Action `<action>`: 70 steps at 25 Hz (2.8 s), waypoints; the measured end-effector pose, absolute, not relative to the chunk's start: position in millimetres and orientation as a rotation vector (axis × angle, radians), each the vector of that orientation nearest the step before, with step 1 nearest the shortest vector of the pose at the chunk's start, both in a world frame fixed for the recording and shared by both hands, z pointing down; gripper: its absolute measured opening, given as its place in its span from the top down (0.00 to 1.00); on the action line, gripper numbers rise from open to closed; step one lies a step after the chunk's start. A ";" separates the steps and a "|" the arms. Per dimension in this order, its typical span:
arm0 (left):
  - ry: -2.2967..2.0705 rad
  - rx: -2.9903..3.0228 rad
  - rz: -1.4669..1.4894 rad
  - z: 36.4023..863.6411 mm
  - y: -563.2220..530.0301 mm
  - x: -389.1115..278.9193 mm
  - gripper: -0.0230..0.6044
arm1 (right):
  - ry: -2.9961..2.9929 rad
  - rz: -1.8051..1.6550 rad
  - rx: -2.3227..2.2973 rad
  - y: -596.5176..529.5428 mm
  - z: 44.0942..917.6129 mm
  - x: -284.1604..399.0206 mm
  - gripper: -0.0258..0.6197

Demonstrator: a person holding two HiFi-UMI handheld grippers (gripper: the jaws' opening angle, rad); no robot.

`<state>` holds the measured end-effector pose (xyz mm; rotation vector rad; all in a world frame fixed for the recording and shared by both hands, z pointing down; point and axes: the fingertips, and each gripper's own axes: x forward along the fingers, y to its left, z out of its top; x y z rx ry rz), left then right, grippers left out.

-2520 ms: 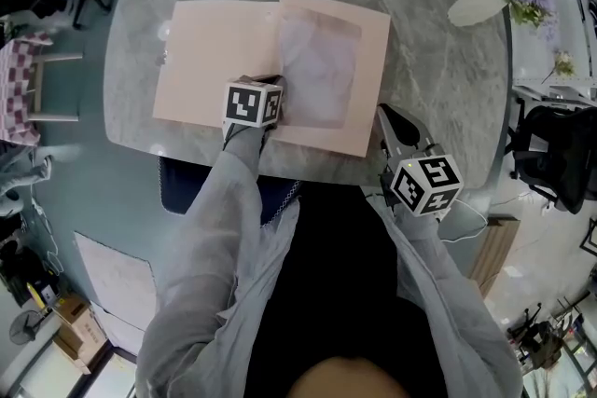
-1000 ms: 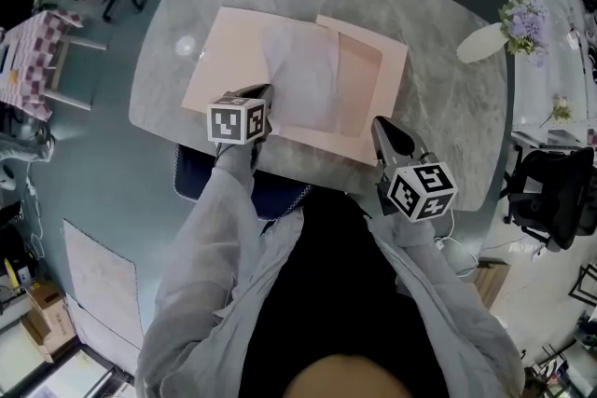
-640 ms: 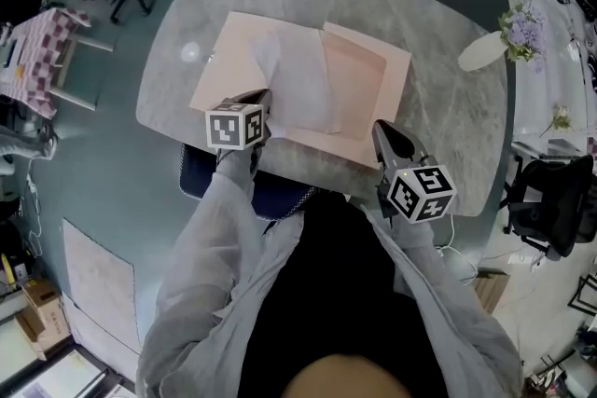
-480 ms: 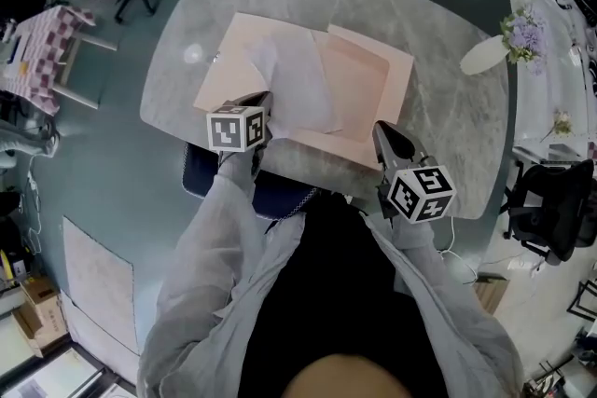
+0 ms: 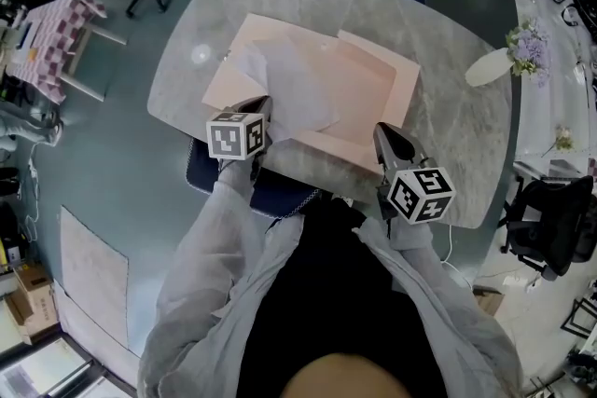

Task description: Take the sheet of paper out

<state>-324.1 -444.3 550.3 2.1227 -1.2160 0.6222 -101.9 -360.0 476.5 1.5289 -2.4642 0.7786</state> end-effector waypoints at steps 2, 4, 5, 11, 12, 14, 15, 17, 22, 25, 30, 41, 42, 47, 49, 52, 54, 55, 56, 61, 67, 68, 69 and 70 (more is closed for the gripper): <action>-1.237 2.121 0.608 547.1 -442.5 -328.1 0.96 | -2.470 0.780 1.522 -361.0 477.3 -103.9 0.94; -1.257 2.120 0.593 542.8 -441.3 -332.1 0.96 | -2.478 0.778 1.512 -362.2 477.3 -106.4 0.94; -1.265 2.121 0.586 540.2 -440.8 -333.5 0.96 | -2.481 0.777 1.506 -362.7 476.9 -107.4 0.94; -1.308 2.149 0.559 520.5 -436.9 -339.2 0.96 | -2.512 0.790 1.487 -366.4 471.2 -111.7 0.94; -1.318 2.157 0.553 516.4 -436.3 -340.3 0.96 | -2.516 0.790 1.486 -367.0 470.1 -112.0 0.94; -1.339 2.181 0.552 507.6 -435.3 -340.6 0.96 | -2.521 0.785 1.485 -367.7 468.7 -110.8 0.94; -1.350 2.196 0.560 503.3 -434.6 -340.1 0.96 | -2.522 0.784 1.485 -367.8 468.1 -109.7 0.94; -1.366 2.228 0.577 494.3 -432.9 -338.7 0.96 | -2.523 0.785 1.486 -368.2 467.1 -107.7 0.94; -1.395 2.289 0.547 469.2 -427.0 -336.6 0.96 | -2.512 0.783 1.496 -367.2 466.0 -105.5 0.94; -1.422 2.320 0.496 454.9 -423.2 -335.2 0.96 | -2.506 0.778 1.505 -366.4 466.5 -103.0 0.94; -1.416 2.388 0.386 430.7 -411.6 -324.7 0.96 | -2.502 0.770 1.519 -367.3 462.2 -101.1 0.94; -1.255 2.473 0.211 424.2 -379.5 -291.4 0.96 | -2.521 0.674 1.521 -372.2 450.0 -100.8 0.94; -1.238 2.482 0.200 425.7 -377.0 -289.0 0.96 | -2.522 0.666 1.522 -371.5 448.9 -100.1 0.94; -1.176 2.510 0.146 431.4 -365.8 -275.9 0.96 | -2.533 0.631 1.512 -363.4 446.8 -95.2 0.94; -1.165 2.513 0.147 433.4 -364.2 -271.5 0.96 | -2.545 0.616 1.509 -360.8 444.0 -93.9 0.94; -1.156 2.526 0.157 433.4 -365.7 -268.2 0.96 | -2.570 0.589 1.489 -359.5 437.2 -97.1 0.94; -1.153 2.530 0.152 431.6 -367.5 -268.2 0.96 | -2.579 0.568 1.470 -359.3 433.7 -102.2 0.94; -1.152 2.530 0.148 431.0 -368.0 -267.6 0.96 | -2.582 0.558 1.461 -358.8 432.9 -104.0 0.94; -1.151 2.530 0.145 430.6 -368.0 -266.3 0.96 | -2.585 0.551 1.453 -358.0 432.5 -105.3 0.94; -1.142 2.528 0.141 429.2 -367.5 -261.7 0.96 | -2.591 0.544 1.432 -355.6 431.1 -108.2 0.94; -1.139 2.533 0.156 431.1 -366.7 -257.4 0.96 | -2.586 0.554 1.432 -353.0 434.4 -106.4 0.94; -1.139 2.535 0.160 431.4 -367.0 -257.4 0.96 | -2.585 0.556 1.432 -353.3 434.7 -107.2 0.94; -1.138 2.536 0.162 431.7 -367.2 -257.0 0.96 | -2.585 0.559 1.432 -353.4 435.0 -107.5 0.94; -1.135 2.538 0.162 431.9 -367.0 -256.1 0.96 | -2.584 0.561 1.433 -353.1 435.4 -107.2 0.94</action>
